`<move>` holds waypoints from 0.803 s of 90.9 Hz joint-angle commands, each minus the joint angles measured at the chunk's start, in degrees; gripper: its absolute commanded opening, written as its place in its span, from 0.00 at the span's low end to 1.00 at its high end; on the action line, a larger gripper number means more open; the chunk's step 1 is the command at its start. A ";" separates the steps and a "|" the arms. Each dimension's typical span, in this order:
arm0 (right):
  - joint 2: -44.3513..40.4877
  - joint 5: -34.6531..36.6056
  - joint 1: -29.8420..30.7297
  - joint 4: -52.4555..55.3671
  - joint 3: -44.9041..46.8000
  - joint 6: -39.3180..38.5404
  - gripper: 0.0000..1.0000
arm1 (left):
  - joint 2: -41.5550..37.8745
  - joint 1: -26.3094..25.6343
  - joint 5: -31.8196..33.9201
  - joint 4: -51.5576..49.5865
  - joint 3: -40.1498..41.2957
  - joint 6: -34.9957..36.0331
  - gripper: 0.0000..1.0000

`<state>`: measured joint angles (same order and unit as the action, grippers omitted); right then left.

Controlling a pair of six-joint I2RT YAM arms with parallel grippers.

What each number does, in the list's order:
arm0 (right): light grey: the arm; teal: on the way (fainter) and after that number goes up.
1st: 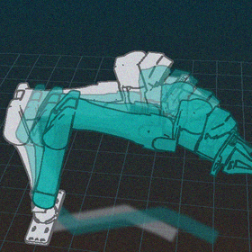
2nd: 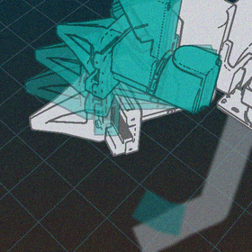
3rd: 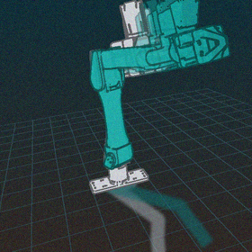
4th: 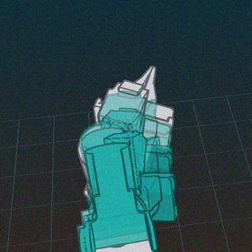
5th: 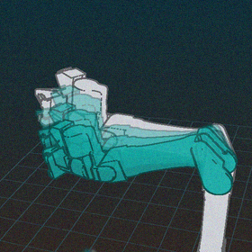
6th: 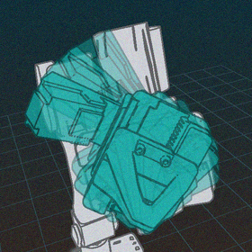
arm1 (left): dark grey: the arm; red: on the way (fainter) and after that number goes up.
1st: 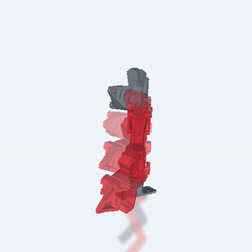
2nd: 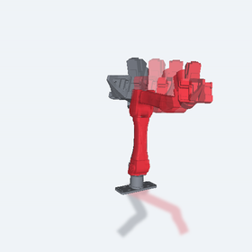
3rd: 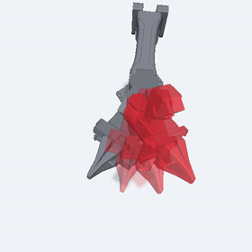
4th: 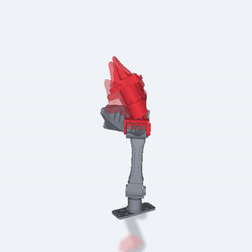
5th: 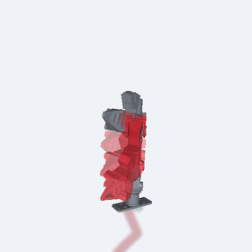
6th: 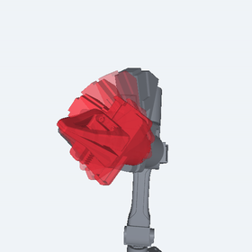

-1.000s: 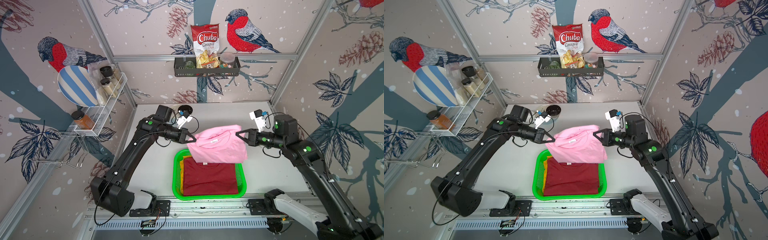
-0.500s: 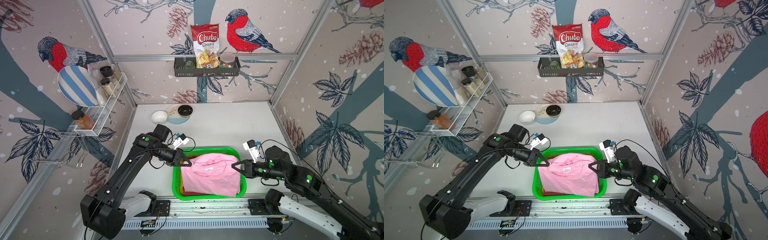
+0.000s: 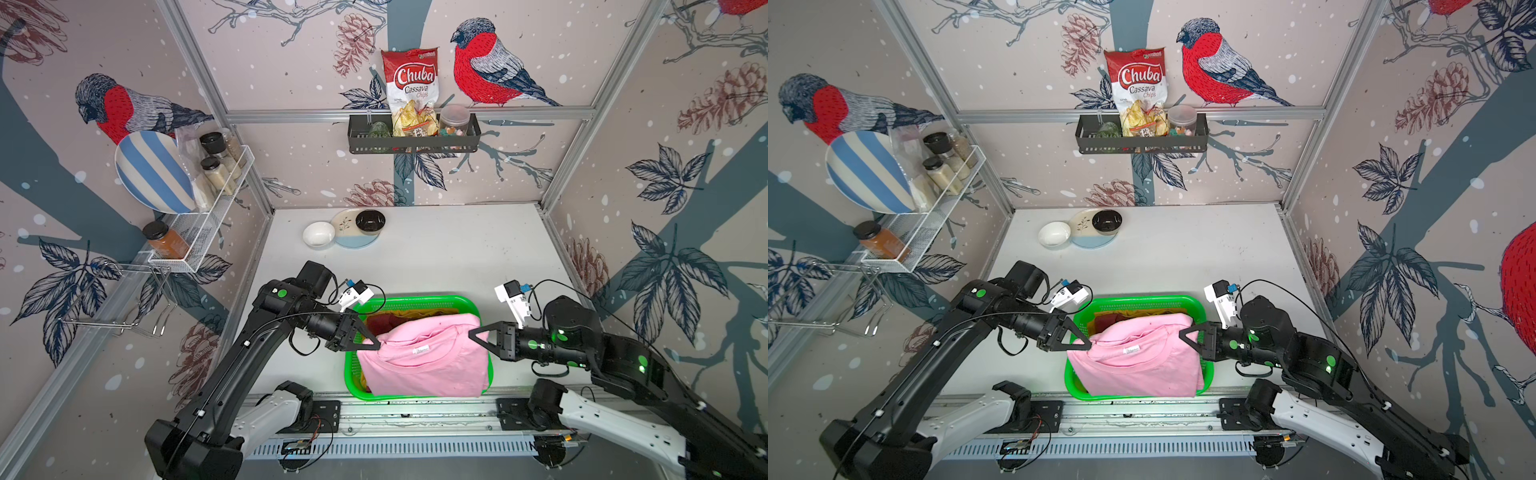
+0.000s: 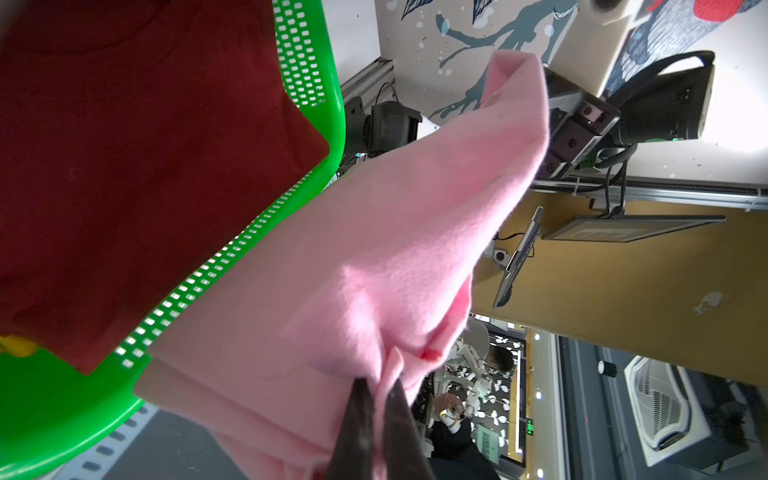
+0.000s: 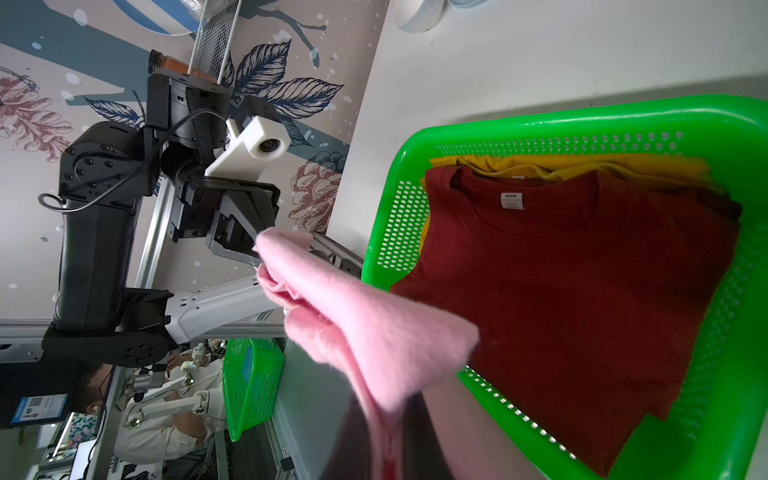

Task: Put the folded t-shirts into the basket
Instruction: Place the T-shirt in the bin.

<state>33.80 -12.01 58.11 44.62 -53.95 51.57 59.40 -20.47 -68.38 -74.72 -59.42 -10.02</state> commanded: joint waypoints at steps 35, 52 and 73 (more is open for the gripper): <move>0.78 -1.96 -1.68 -0.13 6.16 0.22 0.00 | -1.22 1.12 -3.16 3.86 6.62 -8.27 0.00; 1.04 -2.81 -8.09 -2.09 9.15 -2.36 0.00 | -0.15 2.10 1.83 9.89 8.43 -10.51 0.00; 3.60 -8.89 -17.76 -10.93 14.36 -5.11 0.00 | 4.49 2.53 9.50 20.49 8.10 -8.20 0.00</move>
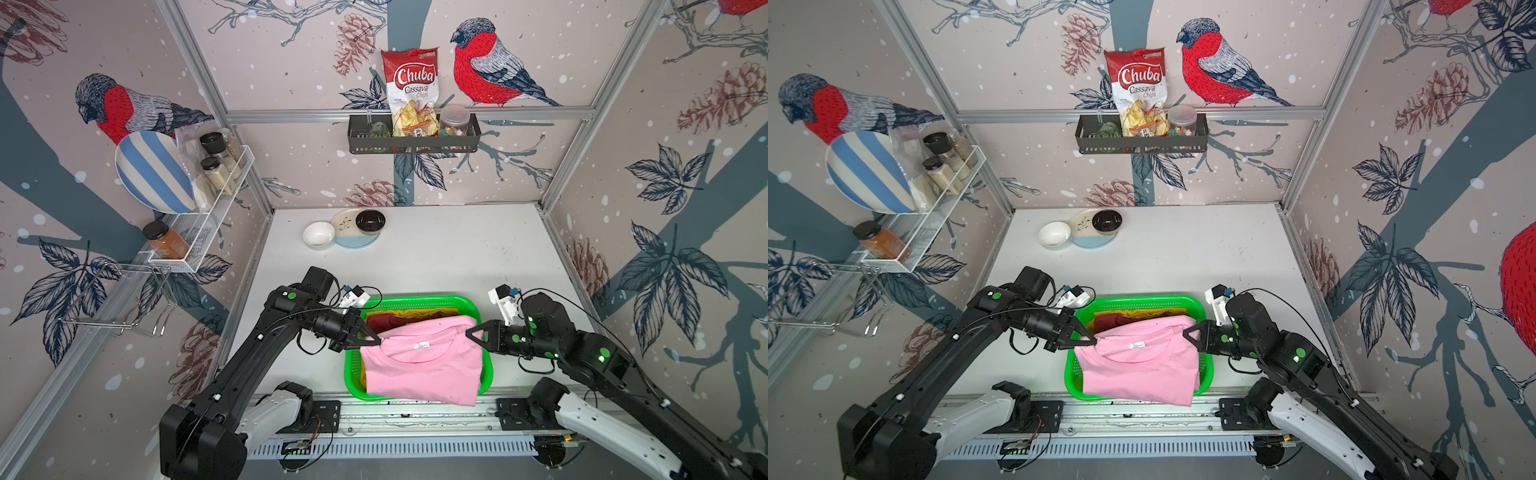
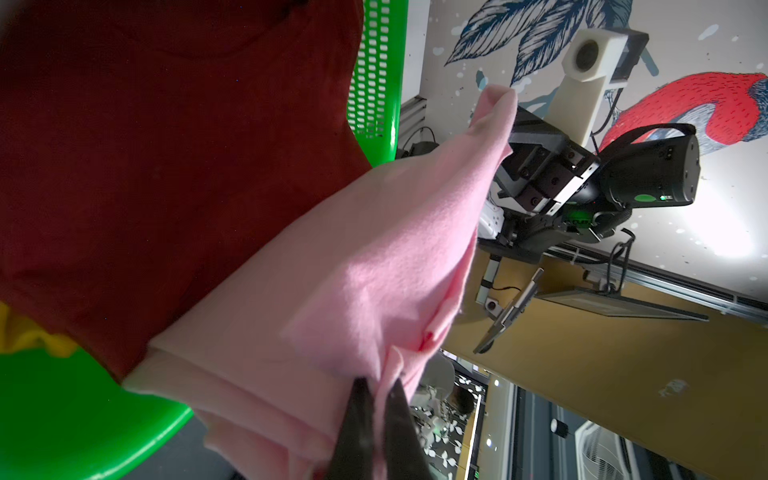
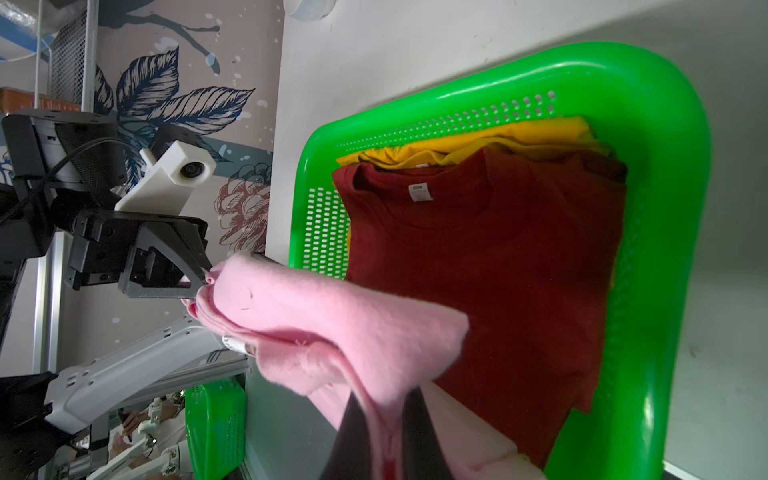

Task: Put the folded t-shirts into the basket
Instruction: Place the T-shirt in the bin, then move the bin to the center of the board.

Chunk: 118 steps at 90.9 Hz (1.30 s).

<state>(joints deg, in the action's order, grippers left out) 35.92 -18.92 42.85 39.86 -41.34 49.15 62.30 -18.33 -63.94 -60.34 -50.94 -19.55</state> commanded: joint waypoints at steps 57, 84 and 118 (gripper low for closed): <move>15.21 3.94 -12.68 -18.03 4.18 -8.28 0.61 | 16.44 6.24 13.04 17.89 -3.15 8.35 0.82; 11.93 14.17 -12.05 5.00 -6.07 -11.85 0.66 | 15.83 10.83 17.64 7.54 -12.66 20.17 0.79; 25.74 19.73 -6.07 10.69 -6.24 -13.04 0.61 | 12.97 9.89 34.43 9.14 -11.40 31.21 0.79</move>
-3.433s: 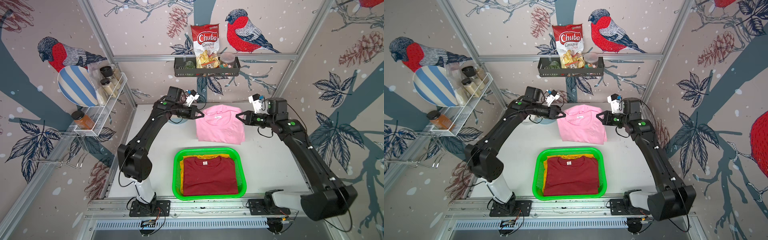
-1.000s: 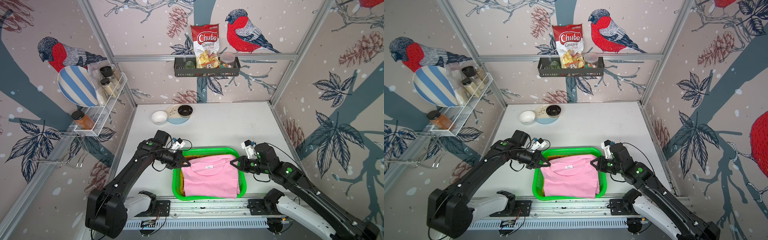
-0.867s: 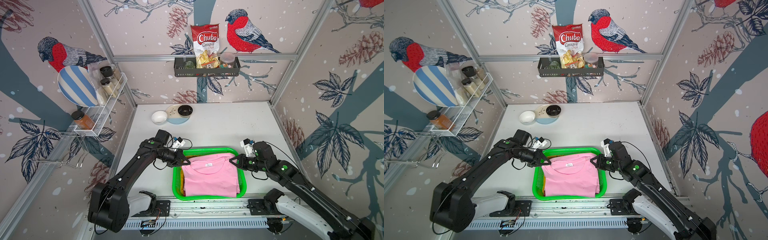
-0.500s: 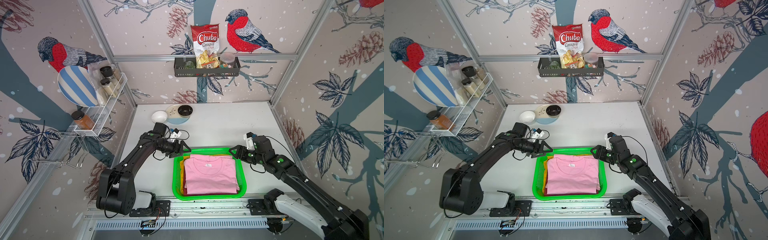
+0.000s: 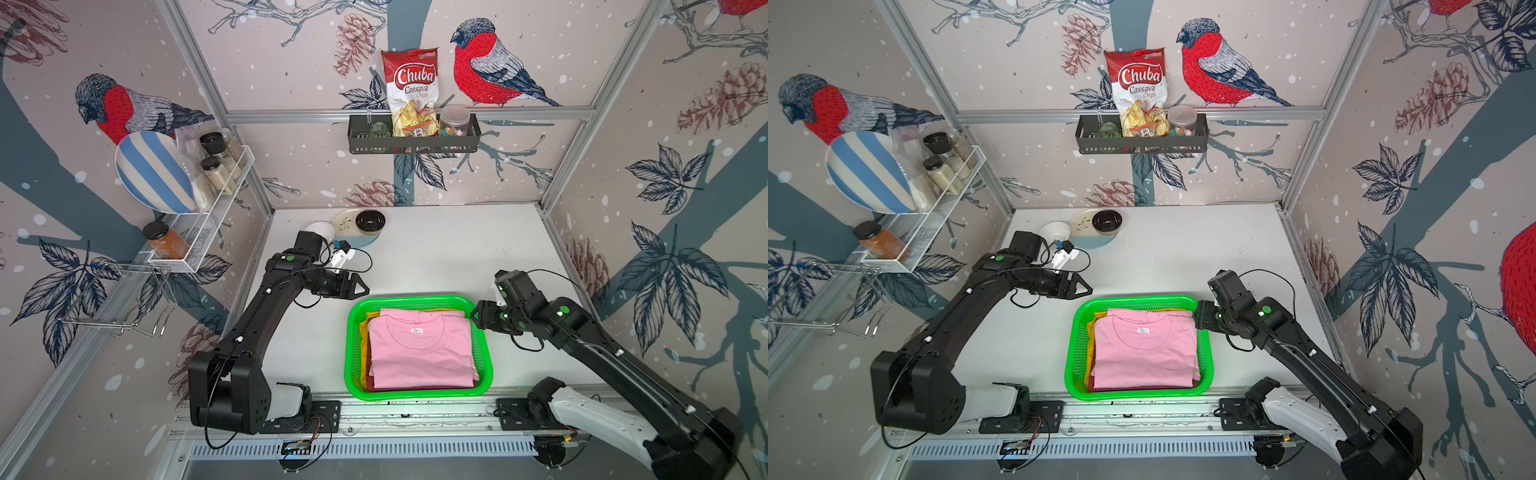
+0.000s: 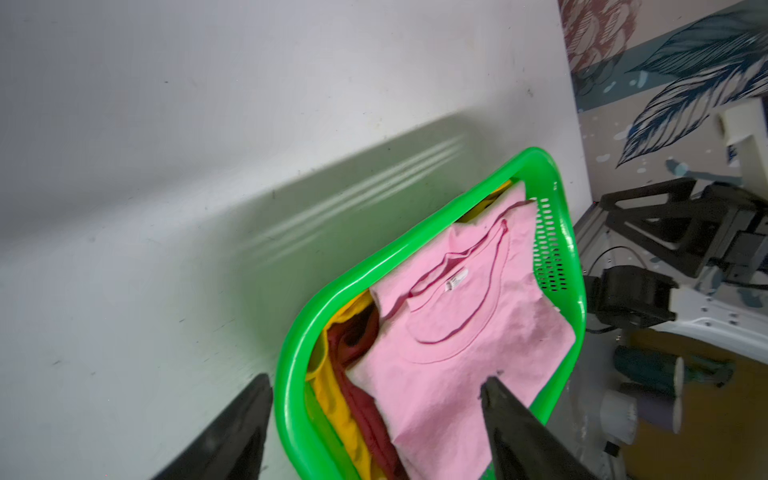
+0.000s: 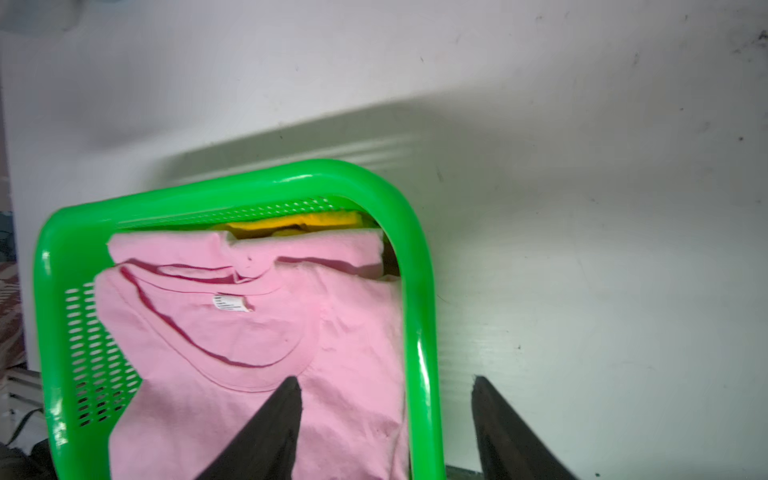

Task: Put the folded t-shirts into the basket
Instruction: Move the bin to the center of the board.

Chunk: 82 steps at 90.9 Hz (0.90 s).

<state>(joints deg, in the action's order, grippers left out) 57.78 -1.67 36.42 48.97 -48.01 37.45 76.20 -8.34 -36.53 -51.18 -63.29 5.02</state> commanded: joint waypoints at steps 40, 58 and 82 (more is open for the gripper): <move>19.88 3.44 -5.19 -5.91 -6.21 -2.98 0.11 | -3.13 3.15 21.15 9.72 6.71 6.74 0.97; 28.81 0.88 -11.27 -9.15 -14.35 -9.26 0.08 | -4.43 8.09 23.29 13.38 8.58 6.08 0.97; 42.33 -4.23 -18.05 -12.18 -30.93 -19.55 0.26 | -5.38 10.18 34.05 23.48 13.97 2.98 0.97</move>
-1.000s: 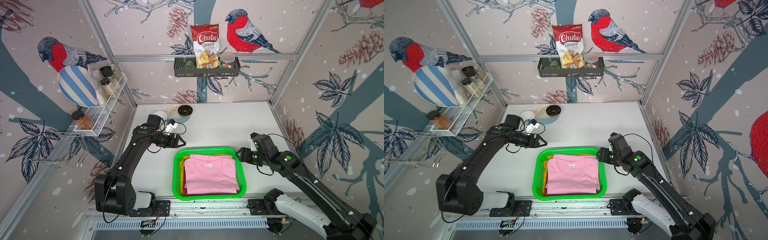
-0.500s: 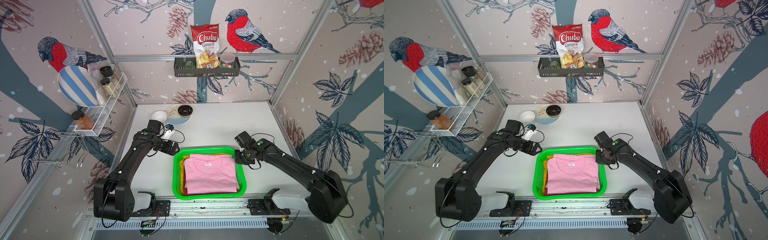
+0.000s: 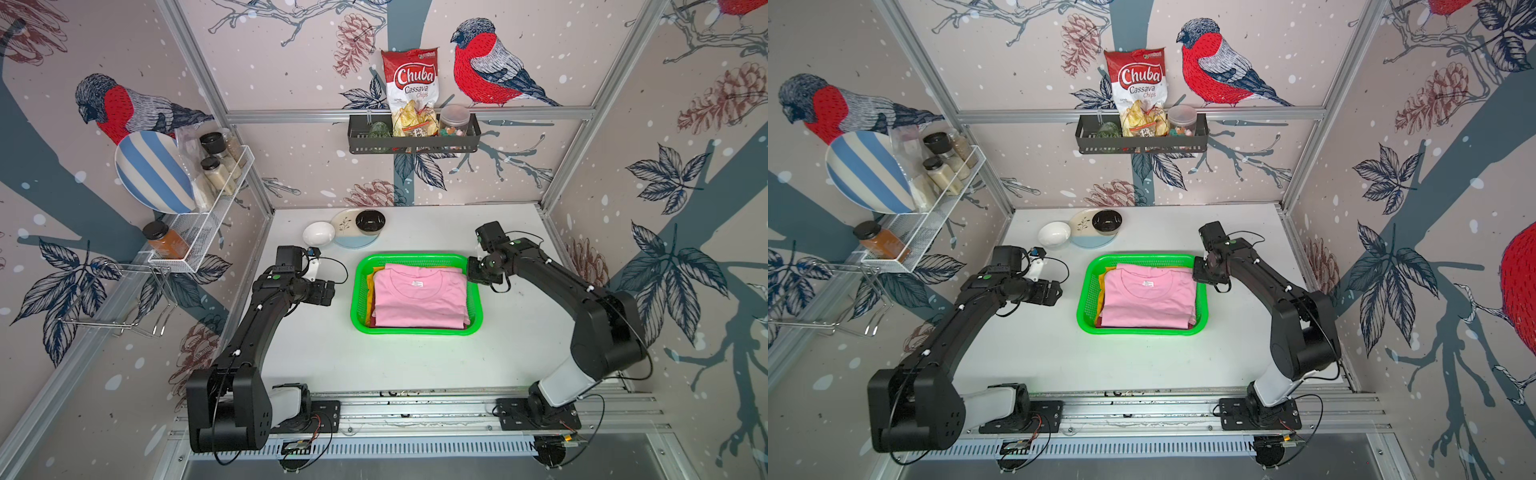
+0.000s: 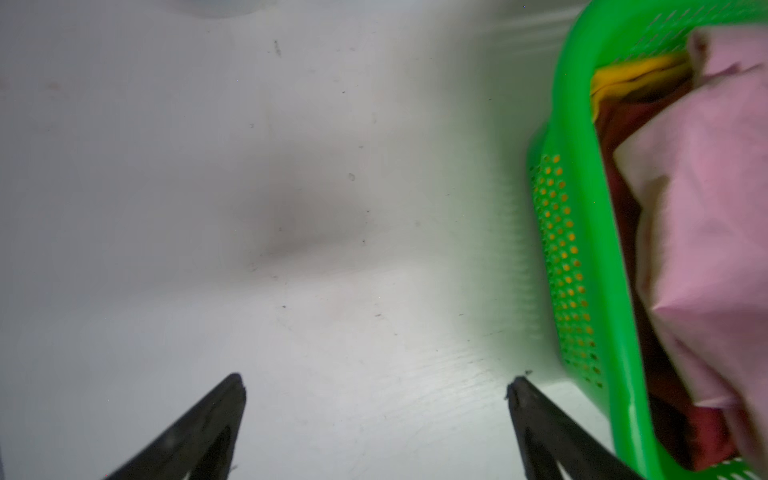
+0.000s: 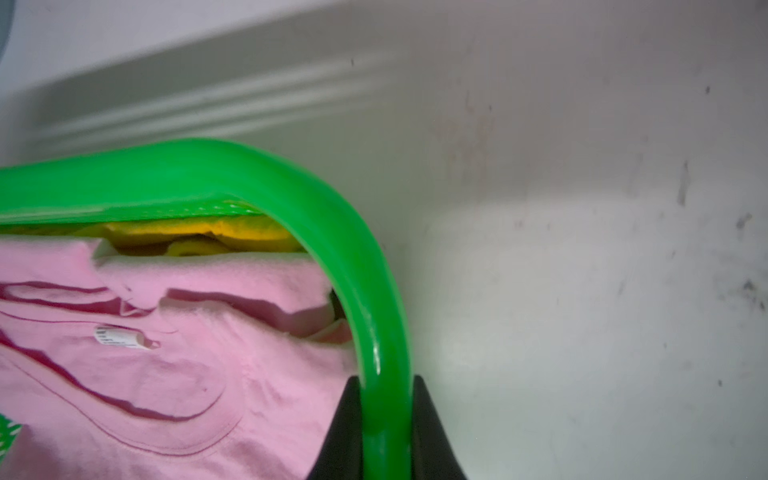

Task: Put the folded t-shirts into the basket
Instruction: Move the bin to the center of the board, then reset both arms

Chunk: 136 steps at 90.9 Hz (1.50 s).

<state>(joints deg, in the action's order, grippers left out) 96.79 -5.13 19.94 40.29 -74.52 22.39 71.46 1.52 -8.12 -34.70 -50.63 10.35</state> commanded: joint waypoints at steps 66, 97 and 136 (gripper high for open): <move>-44.19 25.48 -6.01 -48.88 42.90 -14.75 1.00 | 7.65 -7.83 15.17 81.19 30.87 -3.23 0.98; -26.63 19.96 -12.85 -83.29 57.91 -20.23 1.00 | 17.09 -3.76 15.23 86.18 28.67 -8.56 0.98; -10.09 13.96 -17.39 -90.61 53.62 -18.43 1.00 | 17.13 -3.71 19.26 84.96 27.84 -10.00 0.99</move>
<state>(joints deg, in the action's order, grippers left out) 86.78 9.26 2.61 -51.27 -19.53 3.03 88.60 -2.44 10.50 48.82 -22.65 0.91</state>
